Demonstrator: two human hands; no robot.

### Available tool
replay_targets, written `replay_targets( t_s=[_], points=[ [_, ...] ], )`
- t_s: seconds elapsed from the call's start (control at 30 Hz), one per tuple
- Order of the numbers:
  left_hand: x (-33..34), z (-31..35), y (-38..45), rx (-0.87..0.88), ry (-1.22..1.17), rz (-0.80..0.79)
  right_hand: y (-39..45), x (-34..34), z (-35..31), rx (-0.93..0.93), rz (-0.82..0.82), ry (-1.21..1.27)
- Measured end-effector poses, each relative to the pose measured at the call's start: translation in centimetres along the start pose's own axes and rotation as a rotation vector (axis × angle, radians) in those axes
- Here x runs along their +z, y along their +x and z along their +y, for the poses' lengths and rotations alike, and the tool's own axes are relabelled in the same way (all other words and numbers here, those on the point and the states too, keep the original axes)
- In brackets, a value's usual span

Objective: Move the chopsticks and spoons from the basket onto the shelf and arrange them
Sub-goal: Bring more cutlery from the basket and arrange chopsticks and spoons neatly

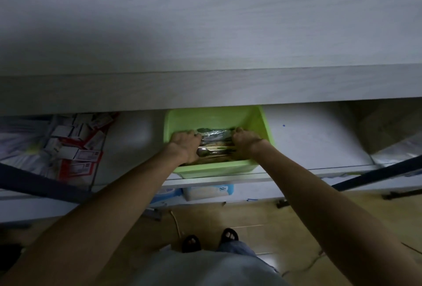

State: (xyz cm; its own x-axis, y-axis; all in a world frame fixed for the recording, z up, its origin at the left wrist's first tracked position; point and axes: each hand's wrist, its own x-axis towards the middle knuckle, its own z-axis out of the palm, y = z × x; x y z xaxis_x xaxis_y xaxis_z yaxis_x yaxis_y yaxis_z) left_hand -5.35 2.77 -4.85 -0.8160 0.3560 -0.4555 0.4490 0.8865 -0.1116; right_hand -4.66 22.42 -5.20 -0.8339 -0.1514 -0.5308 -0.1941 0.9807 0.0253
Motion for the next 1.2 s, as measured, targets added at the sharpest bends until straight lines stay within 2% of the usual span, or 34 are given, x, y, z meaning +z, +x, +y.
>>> replay_targets(
  t_s=[0.17, 0.3, 0.47, 0.53, 0.67, 0.73, 0.9, 1.2],
  points=[
    [-0.1, 0.1, 0.4, -0.033, 0.003, -0.023, 0.1, -0.3, 0.4, -0.048, -0.015, -0.004],
    [-0.4, -0.1, 0.5, 0.006, -0.001, -0.034, -0.5, -0.5, 0.7, -0.083, -0.018, 0.02],
    [-0.5, 0.2, 0.6, 0.026, 0.092, -0.048, -1.3, -1.2, 0.7, -0.12, -0.013, 0.038],
    [-0.5, 0.2, 0.8, 0.027, 0.097, -0.031, -1.4, -1.5, 0.7, -0.09, 0.016, 0.029],
    [-0.6, 0.0, 1.0, 0.06, 0.086, -0.011, -1.7, -2.5, 1.4, -0.106, 0.185, 0.085],
    [-0.5, -0.4, 1.1, 0.078, 0.049, -0.021, -2.3, -2.6, 1.5, -0.136, 0.162, 0.097],
    [-1.1, -0.8, 1.5, 0.043, 0.065, 0.0, -2.8, -1.6, 0.9, -0.196, 0.016, 0.018],
    [-2.4, -1.5, 1.6, 0.055, 0.139, 0.036, -1.8, -1.5, 0.8, -0.301, 0.007, -0.306]
  ],
)
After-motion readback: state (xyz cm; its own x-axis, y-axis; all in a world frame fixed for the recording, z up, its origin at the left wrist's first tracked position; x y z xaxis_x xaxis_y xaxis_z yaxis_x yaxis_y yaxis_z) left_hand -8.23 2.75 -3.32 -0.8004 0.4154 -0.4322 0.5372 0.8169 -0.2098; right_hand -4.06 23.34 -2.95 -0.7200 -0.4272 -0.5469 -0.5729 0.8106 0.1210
